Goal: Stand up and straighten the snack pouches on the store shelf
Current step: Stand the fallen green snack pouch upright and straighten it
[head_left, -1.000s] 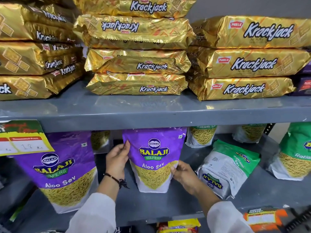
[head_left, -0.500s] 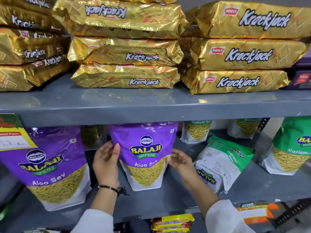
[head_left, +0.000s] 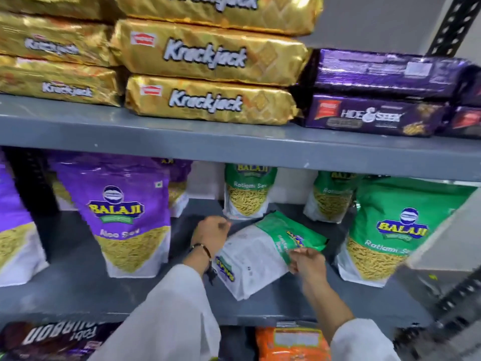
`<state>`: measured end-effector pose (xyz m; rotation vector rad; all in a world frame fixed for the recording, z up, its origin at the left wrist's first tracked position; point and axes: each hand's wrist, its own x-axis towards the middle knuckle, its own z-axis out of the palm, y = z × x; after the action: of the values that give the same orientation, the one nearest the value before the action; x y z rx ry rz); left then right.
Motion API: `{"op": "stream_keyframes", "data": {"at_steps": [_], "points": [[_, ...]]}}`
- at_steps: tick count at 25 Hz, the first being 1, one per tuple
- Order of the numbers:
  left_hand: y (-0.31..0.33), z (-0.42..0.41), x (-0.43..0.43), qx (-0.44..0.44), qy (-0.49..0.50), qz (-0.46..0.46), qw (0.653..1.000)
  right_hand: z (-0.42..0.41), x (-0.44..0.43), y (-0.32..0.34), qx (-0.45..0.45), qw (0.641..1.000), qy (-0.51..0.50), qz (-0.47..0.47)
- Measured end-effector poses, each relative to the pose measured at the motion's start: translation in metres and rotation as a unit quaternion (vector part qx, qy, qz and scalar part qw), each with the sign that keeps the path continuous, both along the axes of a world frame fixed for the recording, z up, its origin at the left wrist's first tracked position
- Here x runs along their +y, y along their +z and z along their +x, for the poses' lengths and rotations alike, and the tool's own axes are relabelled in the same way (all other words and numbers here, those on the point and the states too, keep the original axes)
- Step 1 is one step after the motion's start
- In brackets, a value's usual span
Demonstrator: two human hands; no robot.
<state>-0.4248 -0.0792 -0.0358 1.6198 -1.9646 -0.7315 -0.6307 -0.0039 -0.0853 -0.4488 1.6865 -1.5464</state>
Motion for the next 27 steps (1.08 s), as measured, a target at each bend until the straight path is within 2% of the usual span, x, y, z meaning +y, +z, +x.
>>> {"op": "stream_keyframes", "data": {"at_steps": [2, 4, 8, 10, 12, 14, 16, 19, 23, 27], "points": [[0.002, -0.010, -0.008, -0.089, -0.026, 0.110, 0.990, -0.016, 0.003, -0.014, -0.030, 0.998, -0.029, 0.046], [0.009, -0.011, -0.009, -0.102, -0.024, 0.176, 0.979, -0.023, -0.002, -0.024, -0.057, 0.997, -0.033, 0.044], [0.006, -0.006, -0.004, -0.088, -0.015, 0.193, 0.977, -0.021, -0.004, -0.020, -0.137, 0.990, 0.000, 0.009], [-0.012, -0.003, -0.001, -0.005, 0.016, 0.216, 0.976, -0.023, 0.001, -0.014, -0.146, 0.989, 0.016, 0.023], [-0.022, -0.004, 0.011, 0.116, 0.066, 0.223, 0.966, -0.024, 0.007, -0.006, -0.162, 0.986, 0.020, 0.025], [-0.036, -0.004, 0.023, 0.233, 0.123, 0.207, 0.942, -0.023, 0.016, 0.005, -0.164, 0.986, 0.012, 0.014], [-0.042, 0.001, 0.034, 0.315, 0.148, 0.190, 0.918, -0.020, 0.025, 0.021, -0.152, 0.988, 0.011, -0.021], [-0.054, 0.011, 0.037, 0.363, 0.131, 0.157, 0.909, -0.015, 0.029, 0.051, -0.099, 0.988, 0.060, -0.105], [-0.073, 0.009, 0.030, 0.473, 0.170, 0.094, 0.860, -0.003, 0.013, 0.086, 0.005, 0.971, 0.126, -0.205], [-0.090, -0.006, 0.033, 0.477, 0.190, 0.034, 0.858, 0.006, 0.004, 0.083, 0.040, 0.964, 0.155, -0.213]]}}
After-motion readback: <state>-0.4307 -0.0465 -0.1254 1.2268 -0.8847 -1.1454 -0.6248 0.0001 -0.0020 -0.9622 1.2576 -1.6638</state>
